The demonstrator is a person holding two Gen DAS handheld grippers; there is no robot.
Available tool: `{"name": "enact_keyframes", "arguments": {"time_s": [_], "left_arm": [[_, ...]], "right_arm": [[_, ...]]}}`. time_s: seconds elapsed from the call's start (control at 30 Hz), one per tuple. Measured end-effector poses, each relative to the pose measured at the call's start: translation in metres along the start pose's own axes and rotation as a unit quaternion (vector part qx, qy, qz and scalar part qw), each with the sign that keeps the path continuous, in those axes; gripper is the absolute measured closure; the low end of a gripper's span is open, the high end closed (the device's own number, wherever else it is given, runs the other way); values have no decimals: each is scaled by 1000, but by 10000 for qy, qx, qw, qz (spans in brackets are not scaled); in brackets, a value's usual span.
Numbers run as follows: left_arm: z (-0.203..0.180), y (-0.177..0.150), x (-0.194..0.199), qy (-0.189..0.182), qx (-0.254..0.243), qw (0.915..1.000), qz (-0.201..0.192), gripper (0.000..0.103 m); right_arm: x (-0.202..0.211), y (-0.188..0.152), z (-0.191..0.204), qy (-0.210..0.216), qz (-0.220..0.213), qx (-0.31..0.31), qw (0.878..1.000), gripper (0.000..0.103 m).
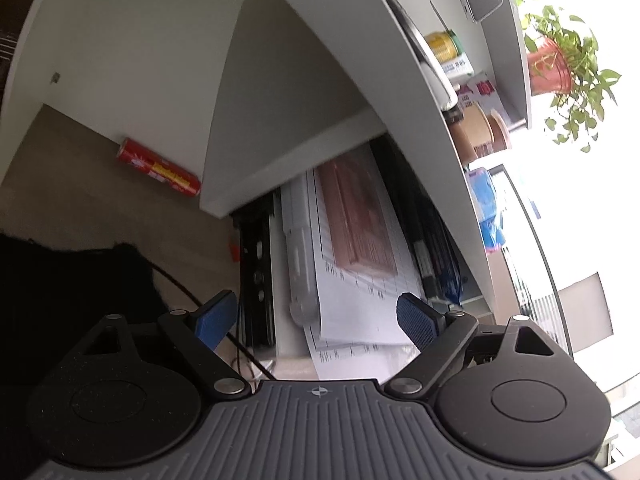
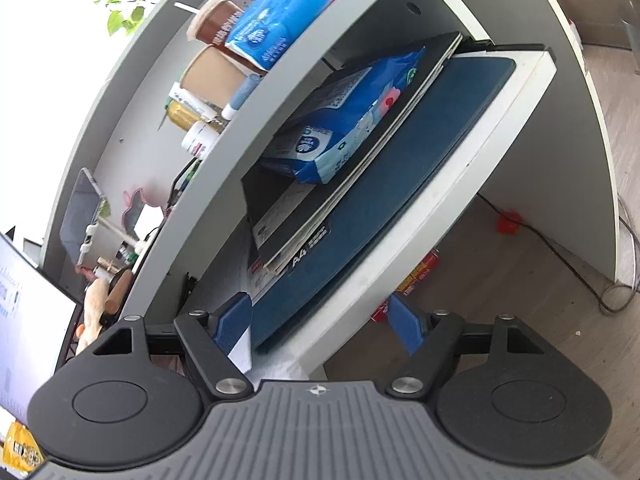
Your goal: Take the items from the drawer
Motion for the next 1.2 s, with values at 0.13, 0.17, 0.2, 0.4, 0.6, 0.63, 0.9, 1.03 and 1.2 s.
{"name": "enact_keyframes", "arguments": {"time_s": [0.13, 0.17, 0.2, 0.4, 0.6, 0.63, 0.9, 1.03, 1.2], "left_arm": [[0, 3, -3, 6, -42, 10000, -75, 13], [0, 4, -6, 29, -53, 10000, -73, 13], [0, 5, -8, 53, -64, 9999, -71, 13], [4, 5, -17, 299, -11, 9996, 12, 23], [3, 4, -16, 176, -12, 9998, 29, 36], [3, 4, -16, 177, -13, 9998, 28, 37], [0, 2, -16, 165, -41, 9998, 63, 37], [-2, 0, -15, 143, -54, 9998, 115, 37], [-4, -3, -13, 131, -50, 9998, 167, 37]], "right_arm": [[-11, 4, -2, -8, -6, -182, 9998, 31], [-14, 5, -3, -1, -8, -253, 9997, 31], [-17, 5, -4, -7, -5, -326, 9995, 31], [-26, 5, -4, -280, 96, -269, 9992, 31], [-25, 5, 0, -326, 84, -100, 9994, 31], [-25, 4, 0, -327, 84, -85, 9994, 31], [-23, 1, 1, -337, 53, -56, 9994, 32], [-21, -1, 2, -333, 59, -20, 9994, 32], [-19, -2, 3, -331, 70, 7, 9994, 32]]}}
Point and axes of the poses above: each gripper's, at about its wrist camera, not at the fingertips, and x roughly against the way its jaws point, z to its left, y to its top, the point moved 2 cm from there along -x, roughly the way its jaws point, and after that the axes turned 1 degree about z, right-handed, at the moved point
